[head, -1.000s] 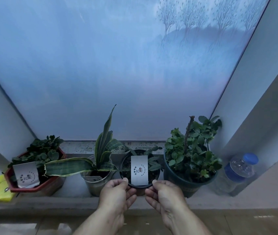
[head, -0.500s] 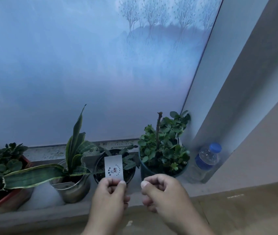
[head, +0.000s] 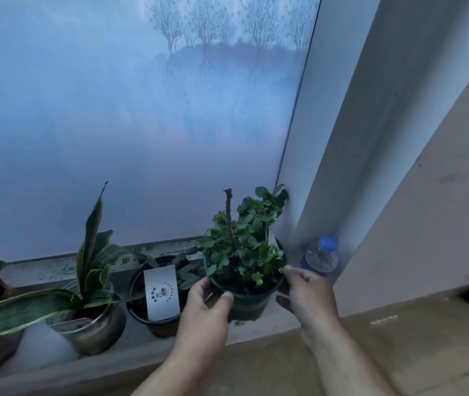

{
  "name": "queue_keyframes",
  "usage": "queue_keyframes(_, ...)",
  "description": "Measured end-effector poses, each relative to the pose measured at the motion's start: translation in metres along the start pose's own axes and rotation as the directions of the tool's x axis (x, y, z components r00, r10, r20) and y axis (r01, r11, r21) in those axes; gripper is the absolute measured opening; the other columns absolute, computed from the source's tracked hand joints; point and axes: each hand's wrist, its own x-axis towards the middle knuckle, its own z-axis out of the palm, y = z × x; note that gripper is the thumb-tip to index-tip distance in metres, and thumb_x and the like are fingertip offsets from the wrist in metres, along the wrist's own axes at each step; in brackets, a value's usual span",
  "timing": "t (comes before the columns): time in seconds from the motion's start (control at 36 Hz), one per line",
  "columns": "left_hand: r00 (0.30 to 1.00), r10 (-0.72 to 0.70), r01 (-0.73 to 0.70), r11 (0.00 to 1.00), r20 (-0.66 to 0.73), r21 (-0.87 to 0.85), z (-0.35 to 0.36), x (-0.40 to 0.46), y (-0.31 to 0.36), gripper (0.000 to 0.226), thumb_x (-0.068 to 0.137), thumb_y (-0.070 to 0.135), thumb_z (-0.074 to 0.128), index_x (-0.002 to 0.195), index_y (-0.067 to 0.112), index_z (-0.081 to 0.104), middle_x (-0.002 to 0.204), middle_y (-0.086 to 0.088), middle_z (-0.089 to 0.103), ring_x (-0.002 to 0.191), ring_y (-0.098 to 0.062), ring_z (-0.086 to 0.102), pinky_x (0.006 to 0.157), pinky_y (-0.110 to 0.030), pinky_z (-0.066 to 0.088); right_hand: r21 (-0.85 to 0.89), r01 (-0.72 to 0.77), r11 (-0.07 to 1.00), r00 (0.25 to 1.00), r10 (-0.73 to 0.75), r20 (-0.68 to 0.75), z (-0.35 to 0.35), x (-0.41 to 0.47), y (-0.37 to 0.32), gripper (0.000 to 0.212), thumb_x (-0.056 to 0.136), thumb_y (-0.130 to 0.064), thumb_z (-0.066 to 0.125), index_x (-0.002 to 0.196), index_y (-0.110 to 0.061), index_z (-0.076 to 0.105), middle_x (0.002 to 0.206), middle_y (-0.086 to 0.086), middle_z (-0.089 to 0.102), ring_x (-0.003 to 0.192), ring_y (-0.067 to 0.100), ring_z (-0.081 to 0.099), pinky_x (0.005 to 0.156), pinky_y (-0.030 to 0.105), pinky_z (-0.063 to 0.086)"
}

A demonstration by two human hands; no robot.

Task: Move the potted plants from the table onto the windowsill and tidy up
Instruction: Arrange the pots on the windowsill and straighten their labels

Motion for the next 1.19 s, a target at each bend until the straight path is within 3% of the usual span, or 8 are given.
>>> queue_keyframes(0.17, 0.998, 0.008, -0.009, 1.0, 0.061, 0.021, -0.008, 0.007, -0.006, 0.049, 0.099, 0.018, 0.058, 0.145, 0.027, 0.044, 0.107, 0.029, 0.054, 0.118, -0.011, 0.056, 0.11, -0.037, 0.043, 0.089, -0.088, 0.992, 0.995, 0.092, -0.043, 0.003, 0.006, -0.001, 0.012, 0.096, -0.01, 0.064, 0.092, -0.001, 0.072, 0.067, 0.008, 0.06, 0.064, 0.02, 0.059, 0.068, 0.034, 0.06)
queue_keyframes(0.33, 0.986, 0.016, 0.005, 0.992, 0.168, -0.123, -0.014, 0.013, -0.007, 0.04, 0.1, 0.003, 0.052, 0.123, 0.034, 0.061, 0.111, 0.018, 0.075, 0.112, -0.007, 0.066, 0.101, -0.032, 0.05, 0.148, -0.145, 0.978, 0.986, 0.155, -0.057, 0.008, 0.006, 0.007, 0.01, 0.093, -0.01, 0.067, 0.094, 0.001, 0.067, 0.066, 0.01, 0.061, 0.059, 0.02, 0.06, 0.068, 0.037, 0.063)
queue_keyframes(0.61, 0.996, 0.009, -0.023, 0.987, -0.087, -0.157, 0.001, 0.006, -0.014, 0.017, 0.097, 0.01, 0.06, 0.105, 0.024, 0.064, 0.102, 0.006, 0.072, 0.098, -0.011, 0.068, 0.085, -0.029, 0.054, 0.186, -0.224, 0.957, 0.974, 0.228, -0.004, 0.009, -0.015, 0.008, 0.011, 0.093, -0.013, 0.064, 0.086, -0.005, 0.063, 0.062, 0.008, 0.059, 0.055, 0.02, 0.058, 0.072, 0.045, 0.062)
queue_keyframes(0.72, 0.993, 0.013, -0.026, 0.993, -0.113, -0.112, 0.004, 0.001, -0.007, 0.03, 0.096, 0.014, 0.063, 0.126, 0.017, 0.061, 0.106, 0.008, 0.069, 0.102, -0.012, 0.066, 0.102, -0.038, 0.052, 0.123, -0.13, 0.984, 0.989, 0.137, -0.053, 0.007, -0.005, 0.003, 0.017, 0.096, -0.019, 0.064, 0.082, -0.01, 0.059, 0.049, 0.0, 0.05, 0.052, 0.019, 0.051, 0.071, 0.043, 0.061)
queue_keyframes(0.83, 0.999, 0.031, -0.033, 0.995, -0.016, -0.096, 0.001, -0.001, -0.002, 0.026, 0.098, 0.009, 0.057, 0.094, 0.034, 0.062, 0.098, 0.015, 0.07, 0.095, -0.002, 0.065, 0.089, -0.025, 0.051, 0.08, -0.093, 0.992, 0.993, 0.099, -0.065, 0.008, -0.005, 0.005, 0.019, 0.095, -0.016, 0.062, 0.079, -0.007, 0.056, 0.053, 0.006, 0.049, 0.05, 0.021, 0.048, 0.06, 0.037, 0.056)
queue_keyframes(0.94, 0.996, 0.035, -0.025, 0.992, 0.081, -0.121, -0.008, 0.011, -0.005, 0.034, 0.101, 0.005, 0.051, 0.11, 0.033, 0.066, 0.106, 0.017, 0.076, 0.104, 0.001, 0.066, 0.087, -0.019, 0.048, 0.089, -0.135, 0.987, 0.99, 0.137, -0.026, 0.013, -0.016, 0.01, 0.022, 0.094, -0.016, 0.061, 0.074, -0.006, 0.056, 0.058, 0.01, 0.05, 0.049, 0.021, 0.047, 0.053, 0.032, 0.055)
queue_keyframes(1.08, 0.995, 0.037, -0.054, 0.982, -0.094, -0.18, -0.008, 0.018, -0.014, 0.039, 0.097, 0.003, 0.056, 0.133, 0.018, 0.059, 0.118, 0.009, 0.07, 0.112, -0.01, 0.064, 0.108, -0.037, 0.047, 0.096, -0.178, 0.979, 0.984, 0.18, -0.012, 0.016, -0.022, 0.01, 0.018, 0.091, -0.015, 0.061, 0.075, -0.008, 0.058, 0.053, 0.007, 0.049, 0.045, 0.019, 0.045, 0.064, 0.041, 0.06)
queue_keyframes(1.19, 0.995, 0.06, -0.068, 0.992, -0.075, -0.106, -0.005, 0.014, -0.019, 0.035, 0.097, 0.009, 0.056, 0.125, 0.027, 0.066, 0.11, 0.016, 0.075, 0.107, -0.004, 0.067, 0.104, -0.038, 0.051, 0.082, -0.084, 0.993, 0.995, 0.088, -0.048, 0.009, -0.014, 0.007, 0.018, 0.093, -0.018, 0.064, 0.078, -0.009, 0.061, 0.045, -0.002, 0.053, 0.048, 0.017, 0.054, 0.067, 0.04, 0.062)
